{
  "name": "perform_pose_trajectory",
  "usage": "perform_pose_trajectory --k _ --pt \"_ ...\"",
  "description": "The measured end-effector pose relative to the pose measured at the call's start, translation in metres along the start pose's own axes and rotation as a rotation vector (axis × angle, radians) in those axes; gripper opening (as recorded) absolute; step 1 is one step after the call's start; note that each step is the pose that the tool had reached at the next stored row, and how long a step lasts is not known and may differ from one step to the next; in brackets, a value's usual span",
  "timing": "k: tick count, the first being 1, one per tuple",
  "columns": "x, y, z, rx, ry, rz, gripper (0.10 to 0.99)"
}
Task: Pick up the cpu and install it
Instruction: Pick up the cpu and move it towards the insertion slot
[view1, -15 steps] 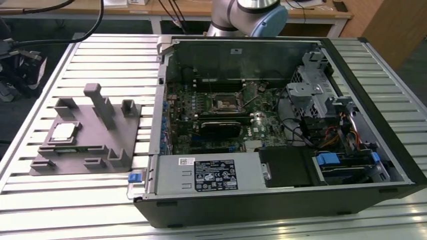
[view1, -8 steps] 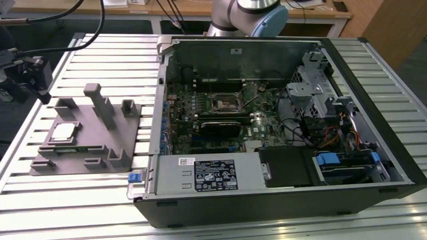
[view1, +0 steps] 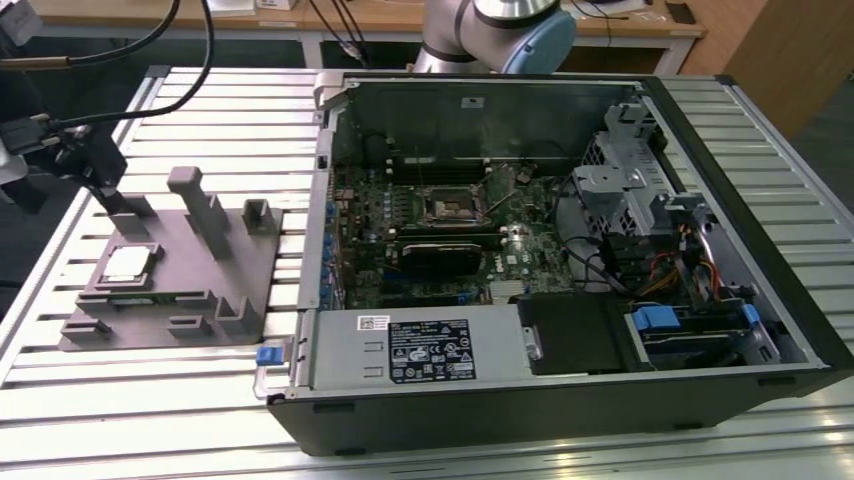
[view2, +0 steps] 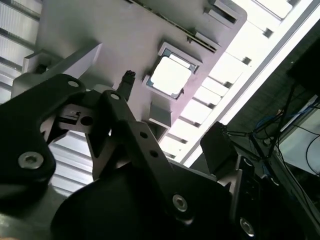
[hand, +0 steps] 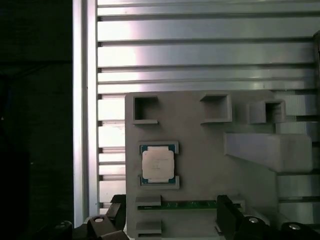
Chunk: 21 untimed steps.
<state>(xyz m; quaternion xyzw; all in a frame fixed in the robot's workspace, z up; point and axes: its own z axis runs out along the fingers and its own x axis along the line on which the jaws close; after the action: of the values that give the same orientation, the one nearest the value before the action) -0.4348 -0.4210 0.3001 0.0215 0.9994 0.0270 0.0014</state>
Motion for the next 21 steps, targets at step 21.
perform_pose_trajectory --k 21 --pt "-0.0004 -0.0008 0.0241 -0.003 0.0000 0.000 0.820"
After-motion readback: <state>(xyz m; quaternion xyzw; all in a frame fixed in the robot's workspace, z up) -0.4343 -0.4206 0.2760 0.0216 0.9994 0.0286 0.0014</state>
